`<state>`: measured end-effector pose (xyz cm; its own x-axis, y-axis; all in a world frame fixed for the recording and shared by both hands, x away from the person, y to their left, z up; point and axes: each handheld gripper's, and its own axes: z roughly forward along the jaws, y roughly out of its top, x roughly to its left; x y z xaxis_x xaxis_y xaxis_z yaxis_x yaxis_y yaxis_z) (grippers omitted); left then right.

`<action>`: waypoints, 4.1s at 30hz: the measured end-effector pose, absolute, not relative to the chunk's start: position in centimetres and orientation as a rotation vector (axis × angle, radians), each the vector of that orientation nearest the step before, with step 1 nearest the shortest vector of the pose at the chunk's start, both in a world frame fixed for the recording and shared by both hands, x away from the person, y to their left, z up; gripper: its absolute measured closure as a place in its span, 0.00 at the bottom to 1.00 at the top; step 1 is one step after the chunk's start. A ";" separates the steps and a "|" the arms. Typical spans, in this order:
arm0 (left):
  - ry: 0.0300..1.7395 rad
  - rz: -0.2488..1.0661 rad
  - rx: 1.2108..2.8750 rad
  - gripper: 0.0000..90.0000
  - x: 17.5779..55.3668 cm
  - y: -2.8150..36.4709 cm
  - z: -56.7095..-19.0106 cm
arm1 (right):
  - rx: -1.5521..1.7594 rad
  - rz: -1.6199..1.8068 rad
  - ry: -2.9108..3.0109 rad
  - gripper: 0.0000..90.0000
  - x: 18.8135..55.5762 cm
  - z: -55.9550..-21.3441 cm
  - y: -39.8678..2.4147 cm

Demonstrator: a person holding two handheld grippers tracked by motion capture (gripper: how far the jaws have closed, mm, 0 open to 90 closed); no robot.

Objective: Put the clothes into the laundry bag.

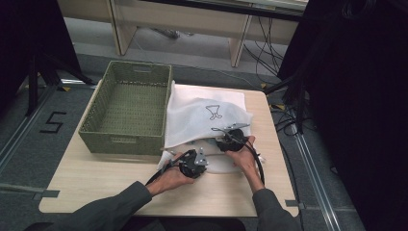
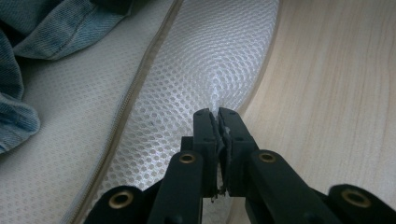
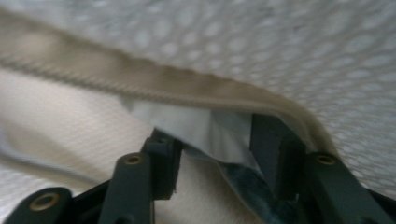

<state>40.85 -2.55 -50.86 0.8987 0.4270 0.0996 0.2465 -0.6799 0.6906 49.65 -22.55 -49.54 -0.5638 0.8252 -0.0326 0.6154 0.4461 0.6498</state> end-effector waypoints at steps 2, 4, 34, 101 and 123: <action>0.475 0.331 2.348 0.95 40.9 -2.6 -50.8 | 1.234 0.854 2.357 0.80 50.1 -50.0 -22.4; 0.465 0.340 2.348 0.95 40.9 -2.6 -50.8 | 1.217 0.842 2.335 0.93 50.6 -50.0 -22.3; 0.486 0.270 2.296 0.61 38.1 0.7 -46.3 | 1.140 0.907 2.282 0.62 45.3 -43.3 -27.6; 0.786 0.317 2.236 0.43 37.1 14.0 -45.4 | 0.785 0.756 2.392 0.94 41.3 -44.2 -20.2; 0.919 0.355 2.154 0.40 36.8 17.9 -45.0 | 0.967 1.115 2.423 0.78 41.5 -40.3 -21.5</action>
<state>36.80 17.90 -44.97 0.7030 0.7102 -0.0370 0.5008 -0.4575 0.7347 41.51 -21.51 -40.29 -0.7268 0.6868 0.0058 0.4511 0.4711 0.7580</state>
